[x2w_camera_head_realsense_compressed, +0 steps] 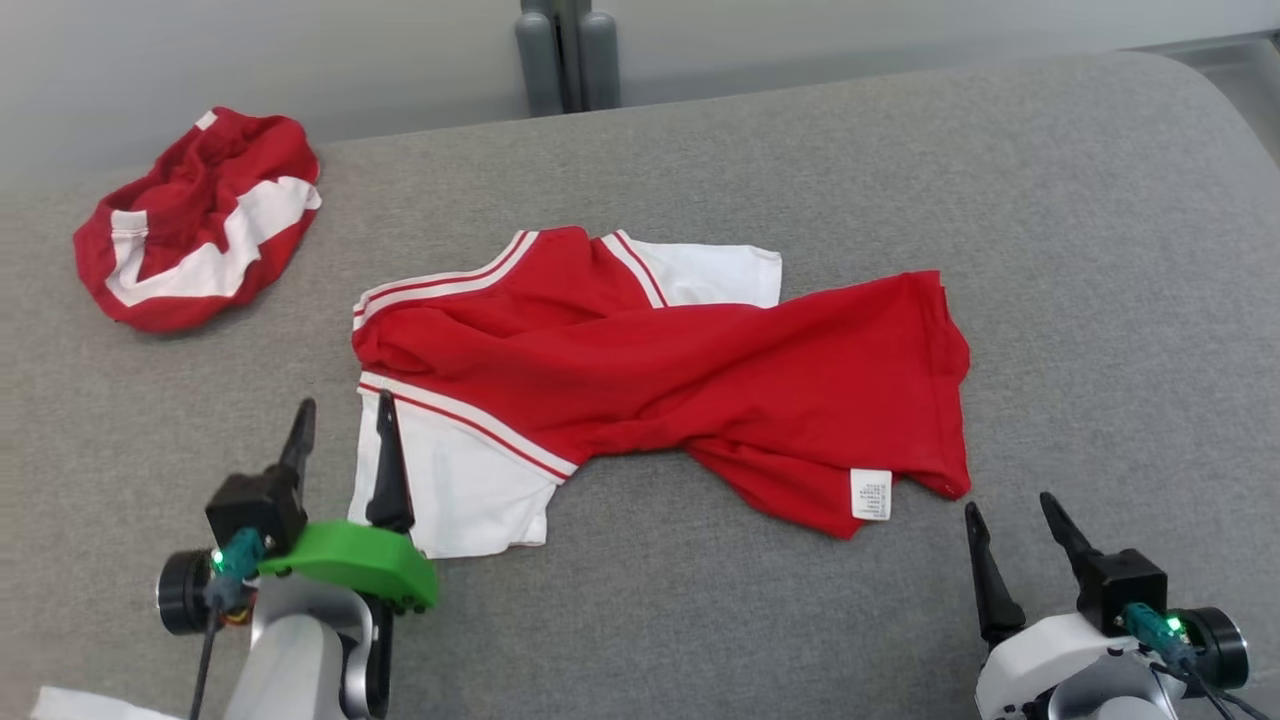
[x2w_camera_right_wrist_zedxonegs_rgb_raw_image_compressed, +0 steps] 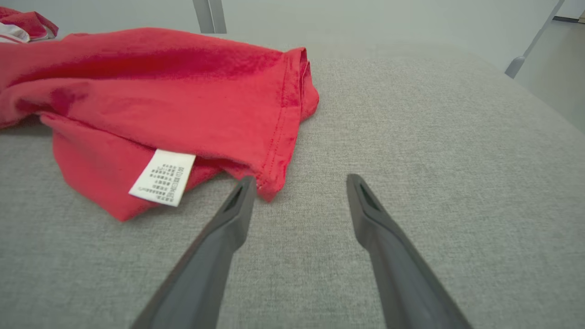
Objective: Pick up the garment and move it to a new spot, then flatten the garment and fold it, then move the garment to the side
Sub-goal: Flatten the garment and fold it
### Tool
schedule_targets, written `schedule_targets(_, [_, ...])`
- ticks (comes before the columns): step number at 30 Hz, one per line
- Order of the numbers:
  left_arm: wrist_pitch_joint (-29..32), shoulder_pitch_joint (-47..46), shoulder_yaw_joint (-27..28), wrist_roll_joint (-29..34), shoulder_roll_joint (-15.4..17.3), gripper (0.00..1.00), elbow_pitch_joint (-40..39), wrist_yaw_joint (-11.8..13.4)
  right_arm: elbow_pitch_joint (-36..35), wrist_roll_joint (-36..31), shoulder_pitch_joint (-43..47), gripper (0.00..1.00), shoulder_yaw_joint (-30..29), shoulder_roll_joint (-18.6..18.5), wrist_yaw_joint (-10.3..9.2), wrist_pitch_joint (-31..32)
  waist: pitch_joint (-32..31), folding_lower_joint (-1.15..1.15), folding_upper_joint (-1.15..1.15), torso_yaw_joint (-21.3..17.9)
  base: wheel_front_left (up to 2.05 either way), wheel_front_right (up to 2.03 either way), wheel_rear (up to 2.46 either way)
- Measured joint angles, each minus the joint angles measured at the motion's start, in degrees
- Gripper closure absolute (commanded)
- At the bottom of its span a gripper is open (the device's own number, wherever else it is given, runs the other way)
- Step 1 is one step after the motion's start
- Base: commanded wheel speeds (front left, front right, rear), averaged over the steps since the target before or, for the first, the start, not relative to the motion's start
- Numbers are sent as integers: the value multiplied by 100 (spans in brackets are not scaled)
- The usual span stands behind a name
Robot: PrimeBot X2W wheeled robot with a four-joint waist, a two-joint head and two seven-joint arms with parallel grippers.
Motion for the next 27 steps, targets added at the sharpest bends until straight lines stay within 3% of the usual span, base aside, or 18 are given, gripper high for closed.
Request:
schedule_targets(9, [0,839,-334,-197,-65,0,-597,124,1098,-632,-492,0,-23,2,1,0,-178,0,0,489,0,0,0])
schedule_targets(10, [0,867,-344,-208,-66,0,-614,140,1166,-679,-524,4,-34,2,1,0,-190,0,0,515,0,0,0])
schedule_targets(11, [0,911,-368,-214,-67,0,-651,167,1324,-776,-594,17,-65,2,1,0,-214,0,0,566,0,0,0])
schedule_targets(15, [0,999,-414,-240,-67,0,-723,236,1618,-1146,-817,51,-200,5,1,0,-285,0,0,670,0,0,0])
schedule_targets(19, [-1,1061,-452,-257,-67,0,-776,282,1857,-1455,-964,61,-382,3,1,0,-331,0,0,665,0,0,0])
schedule_targets(21, [0,1099,-470,-257,-67,0,-776,292,1935,-1524,-1012,100,-432,4,1,0,-338,0,0,638,0,0,0])
schedule_targets(27, [-1,1139,-499,-283,-68,0,-786,299,1559,-1664,-947,100,-592,3,1,0,-382,0,0,525,0,0,0])
